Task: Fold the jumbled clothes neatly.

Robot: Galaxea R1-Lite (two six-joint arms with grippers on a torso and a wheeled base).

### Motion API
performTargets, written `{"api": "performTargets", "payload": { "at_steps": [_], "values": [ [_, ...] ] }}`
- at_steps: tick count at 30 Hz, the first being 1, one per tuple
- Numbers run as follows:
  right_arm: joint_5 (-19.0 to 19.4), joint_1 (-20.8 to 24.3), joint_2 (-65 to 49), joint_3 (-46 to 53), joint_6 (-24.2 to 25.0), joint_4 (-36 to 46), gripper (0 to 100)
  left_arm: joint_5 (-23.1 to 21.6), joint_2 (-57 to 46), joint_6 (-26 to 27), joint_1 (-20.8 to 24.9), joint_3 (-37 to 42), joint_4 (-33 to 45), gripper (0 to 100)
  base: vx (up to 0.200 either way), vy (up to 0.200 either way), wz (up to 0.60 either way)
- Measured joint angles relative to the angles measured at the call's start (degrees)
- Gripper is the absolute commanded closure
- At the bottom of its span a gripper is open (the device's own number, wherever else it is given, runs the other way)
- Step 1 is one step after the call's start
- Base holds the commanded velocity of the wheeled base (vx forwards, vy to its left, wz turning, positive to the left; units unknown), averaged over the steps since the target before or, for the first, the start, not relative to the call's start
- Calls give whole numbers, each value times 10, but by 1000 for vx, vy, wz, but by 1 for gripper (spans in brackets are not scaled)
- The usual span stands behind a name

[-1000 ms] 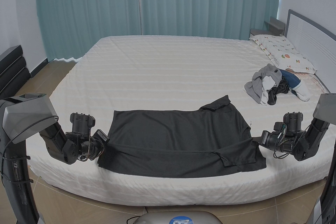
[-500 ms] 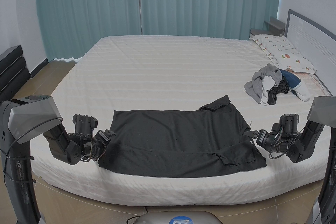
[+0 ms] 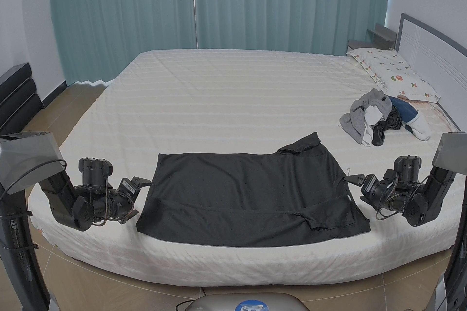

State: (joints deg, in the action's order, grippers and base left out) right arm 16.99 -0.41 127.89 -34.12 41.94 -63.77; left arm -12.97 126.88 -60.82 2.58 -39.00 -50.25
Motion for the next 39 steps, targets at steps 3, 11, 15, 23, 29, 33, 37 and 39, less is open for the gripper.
{"api": "performTargets", "payload": {
  "at_steps": [3, 11, 15, 23, 29, 33, 37, 39],
  "values": [
    [-2, 1, -3, 6, -1, -3, 0, -3, -5, 2, -9, 5, -3, 0, 200, 0, 0],
    [-2, 5, -4, 11, -5, -4, 0, -2, -13, 7, -9, 8, -4, 0, 100, 0, 0],
    [-2, 9, -4, 15, -7, -4, 0, 3, -15, 17, 2, 12, -2, 0, 0, 0, 0],
    [-3, 15, -5, 22, -33, -4, 0, 30, -16, 103, 16, 12, 3, 0, 0, 0, 0],
    [-31, 30, -15, 7, -68, 7, 0, 35, -14, 177, 30, 9, 15, 0, 0, 0, 0],
    [-81, 41, -20, 4, -91, 8, 0, 35, -10, 223, 39, 12, 30, 0, 0, 0, 0],
    [-90, 41, -23, 23, -91, -1, 0, 36, -5, 236, 44, 17, 32, 0, 0, 0, 0],
    [-86, 36, -21, 34, -76, -12, 0, 36, -3, 237, 46, 23, 31, 0, 0, 0, 0]
  ]
}}
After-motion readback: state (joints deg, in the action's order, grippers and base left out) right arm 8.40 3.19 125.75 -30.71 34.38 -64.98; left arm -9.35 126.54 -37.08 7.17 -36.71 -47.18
